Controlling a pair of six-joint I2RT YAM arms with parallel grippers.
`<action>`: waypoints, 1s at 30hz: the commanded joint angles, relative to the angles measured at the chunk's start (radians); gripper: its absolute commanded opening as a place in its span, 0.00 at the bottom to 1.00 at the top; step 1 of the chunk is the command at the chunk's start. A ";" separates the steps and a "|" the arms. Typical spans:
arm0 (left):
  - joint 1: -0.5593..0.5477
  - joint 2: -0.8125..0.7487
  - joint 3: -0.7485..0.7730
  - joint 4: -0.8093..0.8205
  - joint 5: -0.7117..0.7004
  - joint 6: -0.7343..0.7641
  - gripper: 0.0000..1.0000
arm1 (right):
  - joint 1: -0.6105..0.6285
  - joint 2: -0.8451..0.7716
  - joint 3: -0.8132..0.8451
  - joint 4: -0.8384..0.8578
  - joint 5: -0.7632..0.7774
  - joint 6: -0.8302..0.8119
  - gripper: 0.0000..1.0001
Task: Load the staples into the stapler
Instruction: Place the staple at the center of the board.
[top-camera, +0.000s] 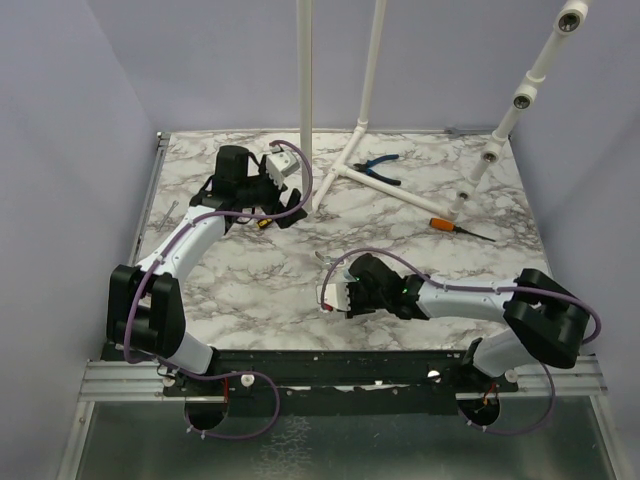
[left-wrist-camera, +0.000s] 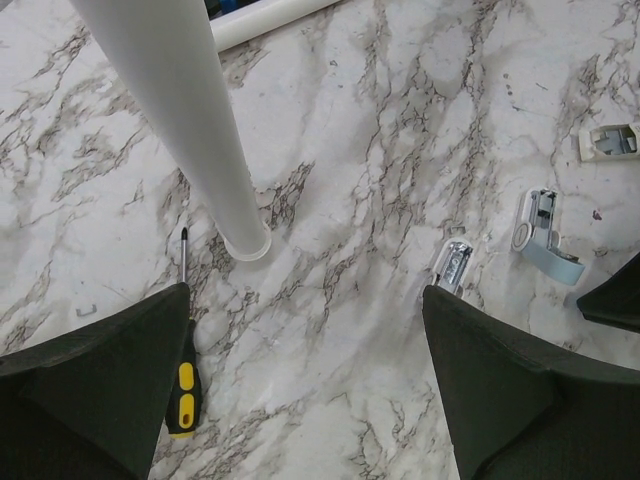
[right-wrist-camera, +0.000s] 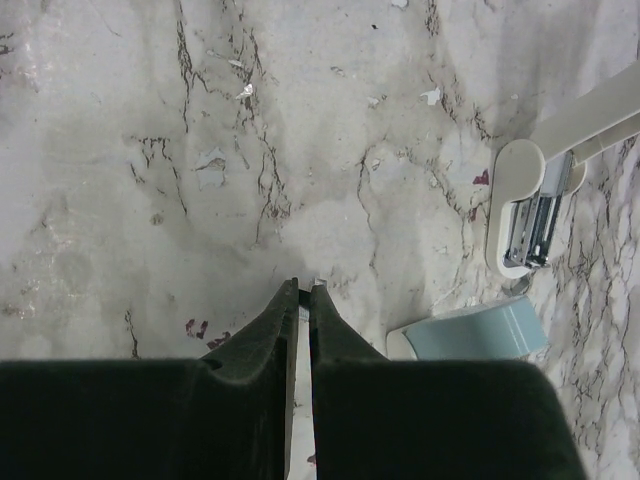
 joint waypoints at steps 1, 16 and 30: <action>0.010 -0.027 -0.008 0.013 -0.018 0.017 0.99 | 0.027 0.029 -0.022 0.094 0.081 -0.007 0.08; 0.015 -0.039 -0.021 0.013 -0.022 0.025 0.99 | 0.049 0.027 0.045 -0.070 -0.020 0.051 0.26; 0.018 -0.072 -0.018 0.013 -0.102 -0.027 0.99 | -0.044 -0.060 0.137 -0.249 -0.166 0.139 0.49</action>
